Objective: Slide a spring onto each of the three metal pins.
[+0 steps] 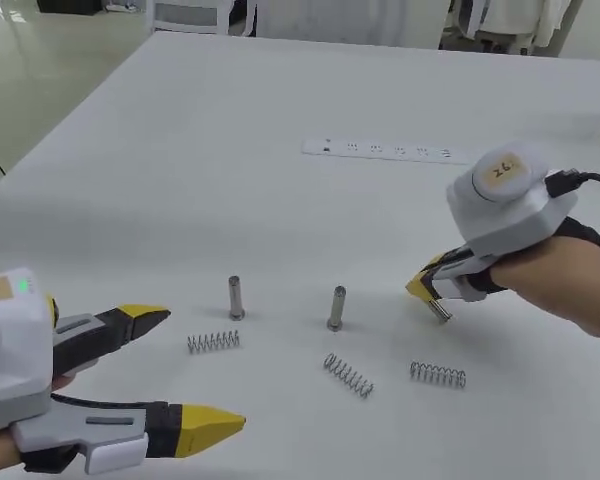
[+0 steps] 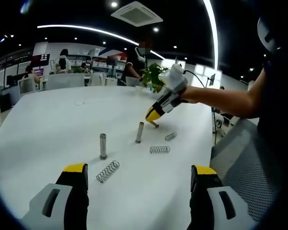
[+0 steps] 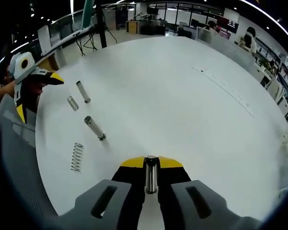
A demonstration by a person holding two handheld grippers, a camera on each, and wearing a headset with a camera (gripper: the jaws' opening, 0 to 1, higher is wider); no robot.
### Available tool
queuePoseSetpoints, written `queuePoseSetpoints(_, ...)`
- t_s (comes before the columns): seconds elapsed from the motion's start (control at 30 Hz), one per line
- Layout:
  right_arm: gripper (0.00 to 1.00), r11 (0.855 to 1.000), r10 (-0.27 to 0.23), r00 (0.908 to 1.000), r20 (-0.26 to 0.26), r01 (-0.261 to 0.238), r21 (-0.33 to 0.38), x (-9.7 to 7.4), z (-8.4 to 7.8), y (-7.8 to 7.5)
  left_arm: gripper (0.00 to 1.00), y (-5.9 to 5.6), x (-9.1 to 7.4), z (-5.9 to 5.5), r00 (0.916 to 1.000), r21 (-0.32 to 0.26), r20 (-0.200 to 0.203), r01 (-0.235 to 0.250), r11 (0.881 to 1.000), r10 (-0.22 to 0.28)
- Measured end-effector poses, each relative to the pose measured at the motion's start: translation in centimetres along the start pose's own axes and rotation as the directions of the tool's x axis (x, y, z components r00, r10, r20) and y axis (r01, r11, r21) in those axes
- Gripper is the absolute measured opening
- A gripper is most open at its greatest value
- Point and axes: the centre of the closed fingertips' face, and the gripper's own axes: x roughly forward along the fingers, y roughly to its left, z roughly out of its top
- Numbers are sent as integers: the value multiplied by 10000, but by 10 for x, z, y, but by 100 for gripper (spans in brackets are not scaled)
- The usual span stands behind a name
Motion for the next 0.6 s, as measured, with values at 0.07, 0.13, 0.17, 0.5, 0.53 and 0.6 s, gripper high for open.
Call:
queuePoseSetpoints(0.07,6,10000,-14,10000,14,14,11,-2,0,1,85,-1,0,1,10000,11,17,2,10000,-2)
queuePoseSetpoints(0.13,6,10000,-20,10000,25,20,10,-4,0,2,85,-1,-1,1,10000,24,32,1,10000,-1)
queuePoseSetpoints(0.17,6,10000,-17,10000,32,17,19,-5,0,3,85,-1,-1,1,10000,28,34,5,10000,-5)
queuePoseSetpoints(0.5,6,9997,-30,9997,227,25,245,-14,-1,4,85,-1,-2,3,10000,91,61,21,10000,-22)
queuePoseSetpoints(0.53,6,9997,-29,9997,238,23,259,-15,-2,4,85,-1,-2,3,10000,101,71,30,9999,-31)
queuePoseSetpoints(0.6,6,9996,-37,9997,256,30,267,-17,-2,5,85,-1,-2,3,10000,109,74,38,9999,-39)
